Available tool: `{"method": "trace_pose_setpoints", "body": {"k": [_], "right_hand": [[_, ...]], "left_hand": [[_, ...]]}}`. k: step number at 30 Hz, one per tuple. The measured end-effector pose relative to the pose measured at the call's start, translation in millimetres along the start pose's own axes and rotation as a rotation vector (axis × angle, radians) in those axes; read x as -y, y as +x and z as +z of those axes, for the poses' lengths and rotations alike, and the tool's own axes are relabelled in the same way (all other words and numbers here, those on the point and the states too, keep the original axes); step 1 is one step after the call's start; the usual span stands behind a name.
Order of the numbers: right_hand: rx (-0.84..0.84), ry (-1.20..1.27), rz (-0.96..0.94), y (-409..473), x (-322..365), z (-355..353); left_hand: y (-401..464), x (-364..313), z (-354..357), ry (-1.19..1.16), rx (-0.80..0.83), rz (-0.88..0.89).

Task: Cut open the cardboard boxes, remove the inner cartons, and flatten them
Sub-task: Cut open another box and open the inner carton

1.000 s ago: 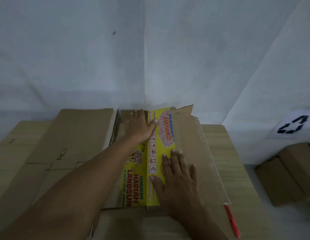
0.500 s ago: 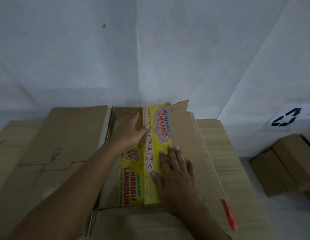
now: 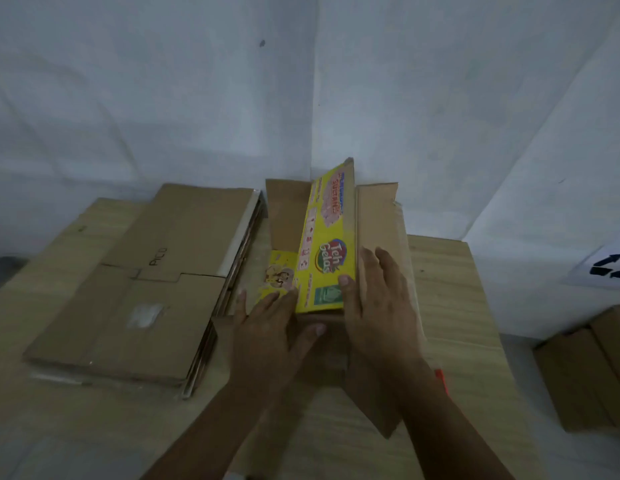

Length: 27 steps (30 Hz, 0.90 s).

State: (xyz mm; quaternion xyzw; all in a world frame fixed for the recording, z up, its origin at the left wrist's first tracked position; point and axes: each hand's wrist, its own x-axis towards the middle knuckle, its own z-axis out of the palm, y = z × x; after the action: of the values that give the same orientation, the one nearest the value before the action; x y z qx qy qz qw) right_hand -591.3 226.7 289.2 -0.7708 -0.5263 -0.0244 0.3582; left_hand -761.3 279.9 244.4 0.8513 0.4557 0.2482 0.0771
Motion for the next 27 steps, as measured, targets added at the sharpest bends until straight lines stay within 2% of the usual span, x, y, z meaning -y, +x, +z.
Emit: {"method": "trace_pose_setpoints", "body": {"k": [2, 5, 7, 9, 11, 15, 17, 22, 27], "right_hand": [[0.052, -0.197, -0.02, -9, -4, -15], [0.335, -0.434, 0.02, -19, -12, -21], [0.365, -0.511, 0.002, -22, -24, -14], [0.336, -0.531, -0.021, -16, -37, -9], [0.405, -0.458, -0.022, -5, -49, -8], [0.574, -0.387, -0.044, 5, -68, -3], [0.626, -0.422, -0.035, 1, -75, 10], [0.637, -0.534, 0.039, -17, -97, 51], [0.534, -0.52, 0.154, -40, -119, 80]], "left_hand": [[12, 1, 7, -0.006, -0.043, -0.064], [31, 3, 17, -0.064, -0.107, -0.158], [44, 3, 21, -0.179, -0.1, -0.219], [53, 4, 25, -0.23, -0.12, -0.235], [58, 3, 26, -0.266, -0.165, -0.294], [58, 12, 36, -0.451, -0.141, -0.616], [54, 24, 47, -0.555, -0.17, -0.706], [43, 62, 76, -0.734, -0.131, -0.832], [35, 91, 102, -0.619, 0.023, -0.857]]}}
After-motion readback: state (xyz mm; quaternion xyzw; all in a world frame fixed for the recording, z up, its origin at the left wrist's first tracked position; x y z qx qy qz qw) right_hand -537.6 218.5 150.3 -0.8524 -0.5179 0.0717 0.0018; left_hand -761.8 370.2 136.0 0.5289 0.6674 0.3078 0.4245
